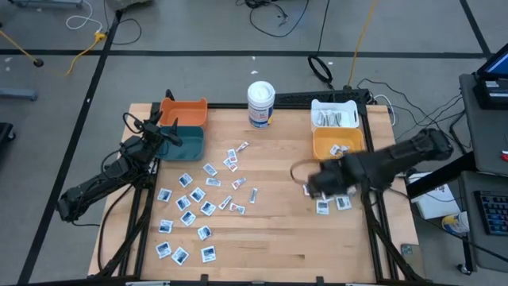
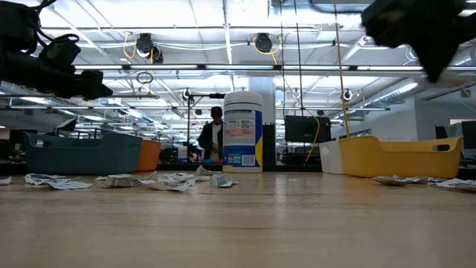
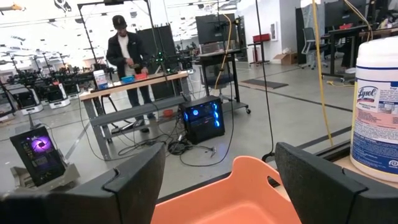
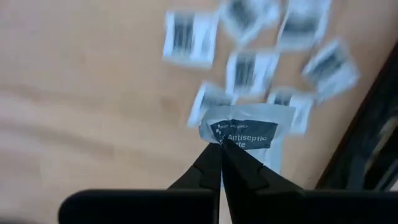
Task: Pick & Place First Aid Supplies
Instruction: Put the black pad into the yellow bin
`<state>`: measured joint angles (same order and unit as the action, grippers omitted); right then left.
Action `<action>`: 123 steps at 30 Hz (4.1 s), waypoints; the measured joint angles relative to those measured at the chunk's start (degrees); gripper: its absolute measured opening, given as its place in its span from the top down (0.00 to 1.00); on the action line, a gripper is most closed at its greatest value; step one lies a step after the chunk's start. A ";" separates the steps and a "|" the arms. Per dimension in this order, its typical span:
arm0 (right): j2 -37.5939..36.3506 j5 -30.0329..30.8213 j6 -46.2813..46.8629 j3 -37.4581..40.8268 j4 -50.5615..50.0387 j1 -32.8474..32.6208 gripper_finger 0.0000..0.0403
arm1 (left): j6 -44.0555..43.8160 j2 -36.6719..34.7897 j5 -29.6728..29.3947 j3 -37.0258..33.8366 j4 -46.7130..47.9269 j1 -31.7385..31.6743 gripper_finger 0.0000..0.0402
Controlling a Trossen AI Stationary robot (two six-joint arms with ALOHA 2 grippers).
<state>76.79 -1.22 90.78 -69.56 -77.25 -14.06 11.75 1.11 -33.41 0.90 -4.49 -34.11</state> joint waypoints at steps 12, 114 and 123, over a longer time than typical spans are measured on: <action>-0.04 6.90 -25.70 -0.02 -6.57 34.00 1.00 | 0.00 0.02 0.00 0.01 0.00 0.00 0.23; 2.89 2.71 -5.96 13.99 18.71 -8.96 0.58 | 0.00 0.00 0.00 -0.01 0.02 0.02 0.23; 11.19 0.77 -5.92 16.62 25.26 -11.55 0.58 | 0.00 0.00 0.00 0.01 0.00 0.01 0.23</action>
<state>87.99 -0.44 84.86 -52.94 -51.99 -25.61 11.75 1.10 -33.41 0.91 -4.49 -34.10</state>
